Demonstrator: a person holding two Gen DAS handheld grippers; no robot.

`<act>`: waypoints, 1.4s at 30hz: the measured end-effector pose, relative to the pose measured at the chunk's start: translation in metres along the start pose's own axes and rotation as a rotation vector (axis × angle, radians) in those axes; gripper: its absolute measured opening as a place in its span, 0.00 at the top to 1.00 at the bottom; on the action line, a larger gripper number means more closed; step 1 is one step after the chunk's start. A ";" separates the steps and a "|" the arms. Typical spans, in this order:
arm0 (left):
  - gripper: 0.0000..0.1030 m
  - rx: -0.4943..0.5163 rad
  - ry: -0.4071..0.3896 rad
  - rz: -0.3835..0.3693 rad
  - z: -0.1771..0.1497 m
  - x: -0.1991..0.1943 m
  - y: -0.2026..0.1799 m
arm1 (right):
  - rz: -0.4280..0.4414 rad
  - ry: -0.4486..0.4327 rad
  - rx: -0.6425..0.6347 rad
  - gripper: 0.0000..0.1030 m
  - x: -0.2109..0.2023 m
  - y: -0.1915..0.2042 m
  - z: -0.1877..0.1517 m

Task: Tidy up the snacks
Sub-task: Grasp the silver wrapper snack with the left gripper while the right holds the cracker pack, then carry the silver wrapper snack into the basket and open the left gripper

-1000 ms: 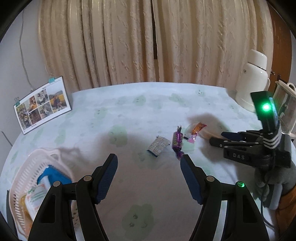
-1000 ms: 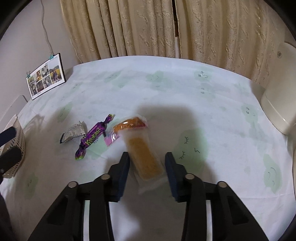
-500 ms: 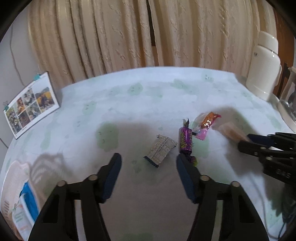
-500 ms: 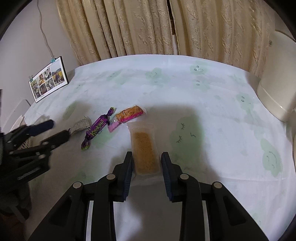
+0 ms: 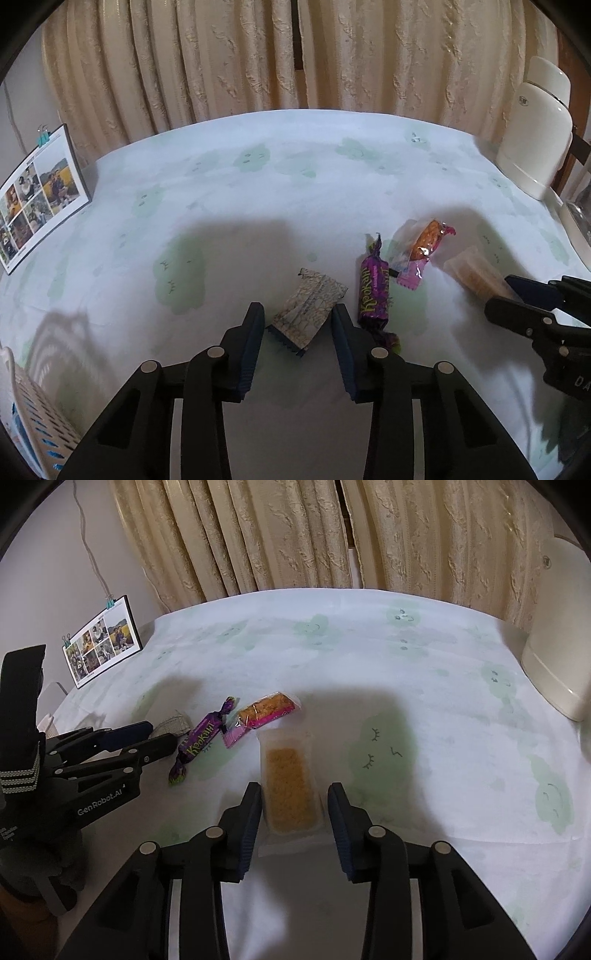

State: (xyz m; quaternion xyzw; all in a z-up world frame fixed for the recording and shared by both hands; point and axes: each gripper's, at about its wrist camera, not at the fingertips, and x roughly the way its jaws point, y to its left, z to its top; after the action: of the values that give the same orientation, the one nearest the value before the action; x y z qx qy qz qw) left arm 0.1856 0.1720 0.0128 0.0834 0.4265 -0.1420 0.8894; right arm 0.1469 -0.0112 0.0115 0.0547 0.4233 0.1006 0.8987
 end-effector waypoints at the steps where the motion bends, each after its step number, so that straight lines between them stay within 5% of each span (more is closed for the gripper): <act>1: 0.67 0.000 -0.001 -0.007 0.000 0.000 0.000 | -0.002 0.000 -0.004 0.65 0.001 0.001 0.000; 6: 0.75 -0.015 -0.008 -0.021 -0.001 -0.003 0.000 | -0.028 0.001 -0.032 0.73 0.003 0.009 -0.001; 25: 0.76 -0.083 -0.155 -0.008 -0.012 -0.074 0.009 | 0.020 -0.054 -0.017 0.74 -0.019 0.020 0.002; 42: 0.75 -0.186 -0.275 0.132 -0.039 -0.137 0.057 | 0.093 -0.077 -0.016 0.74 -0.036 0.046 -0.003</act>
State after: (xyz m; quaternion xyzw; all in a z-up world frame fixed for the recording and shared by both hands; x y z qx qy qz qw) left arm 0.0938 0.2609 0.0976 0.0084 0.3058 -0.0532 0.9506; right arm 0.1160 0.0257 0.0455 0.0707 0.3848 0.1434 0.9091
